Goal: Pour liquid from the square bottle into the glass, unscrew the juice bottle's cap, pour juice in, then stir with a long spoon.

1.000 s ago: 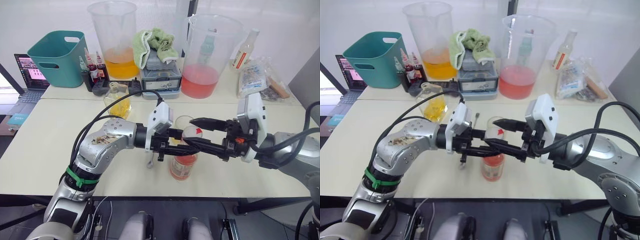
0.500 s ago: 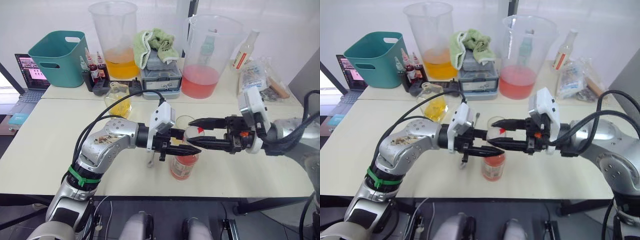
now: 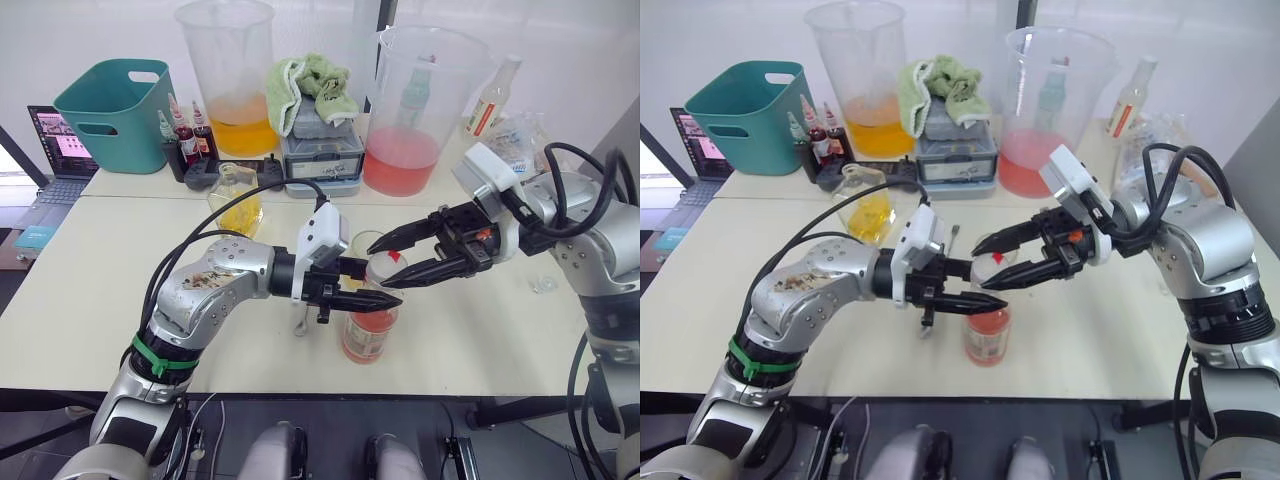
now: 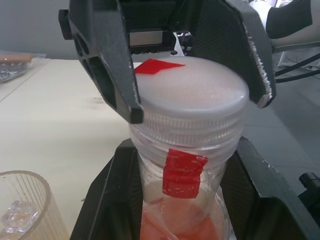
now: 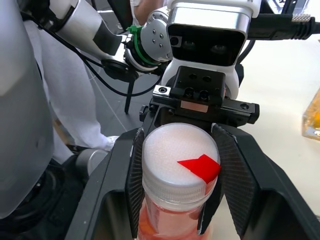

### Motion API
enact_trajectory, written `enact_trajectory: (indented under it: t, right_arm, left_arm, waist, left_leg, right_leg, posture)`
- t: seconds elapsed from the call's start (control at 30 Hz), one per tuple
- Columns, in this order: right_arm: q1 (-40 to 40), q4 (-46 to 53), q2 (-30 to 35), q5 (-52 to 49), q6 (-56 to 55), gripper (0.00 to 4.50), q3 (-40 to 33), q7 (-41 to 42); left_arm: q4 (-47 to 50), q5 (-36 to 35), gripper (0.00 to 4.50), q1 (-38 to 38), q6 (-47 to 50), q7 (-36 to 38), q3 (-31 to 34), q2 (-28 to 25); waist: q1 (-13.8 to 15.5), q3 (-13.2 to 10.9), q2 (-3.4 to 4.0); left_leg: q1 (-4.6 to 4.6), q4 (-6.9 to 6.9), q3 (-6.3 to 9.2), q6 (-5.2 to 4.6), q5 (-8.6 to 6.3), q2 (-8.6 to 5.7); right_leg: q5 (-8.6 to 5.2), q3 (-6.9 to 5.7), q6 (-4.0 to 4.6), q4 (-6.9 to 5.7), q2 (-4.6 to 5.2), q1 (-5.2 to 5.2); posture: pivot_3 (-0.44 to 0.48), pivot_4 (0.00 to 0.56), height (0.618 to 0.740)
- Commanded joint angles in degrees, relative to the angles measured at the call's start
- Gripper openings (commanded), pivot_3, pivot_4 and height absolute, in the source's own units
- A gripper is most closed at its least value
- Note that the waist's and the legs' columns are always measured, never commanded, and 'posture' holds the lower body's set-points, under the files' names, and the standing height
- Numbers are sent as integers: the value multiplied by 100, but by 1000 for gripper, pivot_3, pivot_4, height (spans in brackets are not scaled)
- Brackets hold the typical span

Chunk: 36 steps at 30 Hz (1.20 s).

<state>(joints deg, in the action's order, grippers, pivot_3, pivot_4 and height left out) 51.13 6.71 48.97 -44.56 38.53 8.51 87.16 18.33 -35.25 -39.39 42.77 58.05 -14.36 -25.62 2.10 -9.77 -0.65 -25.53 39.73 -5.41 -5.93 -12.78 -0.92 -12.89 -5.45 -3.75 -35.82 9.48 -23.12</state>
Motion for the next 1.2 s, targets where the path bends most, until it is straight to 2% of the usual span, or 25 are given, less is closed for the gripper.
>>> enact_trajectory:
  t: [0.03,0.1,0.13,0.37,0.5,0.6,0.73,0.9,1.03,1.2]
  right_arm:
    - [84,461,139,-248,46,3685,-546,-38]
    - [-17,626,172,-322,136,4364,-825,-331]
    - [-81,720,207,-361,213,4477,-959,-487]
    - [-1333,2018,494,-603,906,4477,-2003,-2194]
    - [-2060,3012,227,-1644,1373,4477,-2696,-3506]
    - [-2410,3510,101,-2067,1542,4477,-2790,-4503]
    - [-2531,3735,25,-2526,1457,4477,-2757,-5371]
    - [-2474,3783,232,-2651,1417,4477,-2629,-5799]
    - [-2388,3716,401,-2810,1409,4477,-2564,-5981]
    - [-2481,3644,679,-3130,1503,4477,-2596,-6113]
  left_arm:
    - [-31,15,1602,59,191,5,-152,-39]
    - [-55,15,1602,42,182,10,-166,-27]
    - [-65,15,1602,36,178,13,-170,-24]
    - [-52,130,1602,-6,75,10,-279,-9]
    - [-74,168,1602,-29,61,15,-322,24]
    - [-148,362,1602,-79,-159,57,-400,17]
    - [-415,817,1602,-214,-653,129,-510,-73]
    - [-708,838,1602,-314,-870,227,-420,-90]
    - [-976,854,1602,-477,-887,106,-434,91]
    - [-872,825,1602,-419,-782,-69,-376,220]
  waist:
    - [5,0,0]
    - [8,0,0]
    - [11,0,0]
    - [20,1,-1]
    - [27,1,0]
    - [34,2,-1]
    - [45,2,-1]
    - [49,2,-1]
    - [44,2,-1]
    - [38,1,-1]
  left_leg:
    - [2,0,3,1,0,1]
    - [3,1,6,3,0,1]
    - [3,2,7,4,0,0]
    - [4,0,5,35,-14,1]
    - [4,0,3,37,-13,3]
    - [8,0,7,42,-15,4]
    - [10,2,4,45,-16,2]
    - [14,4,3,26,-20,4]
    - [14,5,4,-6,-4,6]
    - [14,5,3,-14,-7,8]
  right_leg:
    - [0,-3,0,0,-1,3]
    - [0,-6,0,2,1,4]
    - [0,-5,0,2,2,5]
    - [0,-4,0,-1,6,7]
    - [0,-3,0,-1,7,8]
    - [0,-2,0,3,9,15]
    - [0,-1,-1,10,8,16]
    - [-1,-2,-1,29,2,10]
    - [-1,-2,-1,28,-2,10]
    - [0,-1,-1,28,-2,33]
  posture:
    - [0,150,739]
    - [0,150,739]
    - [0,150,739]
    - [0,150,739]
    - [0,150,739]
    - [0,150,739]
    - [0,150,739]
    - [0,150,739]
    - [0,150,739]
    - [0,150,739]
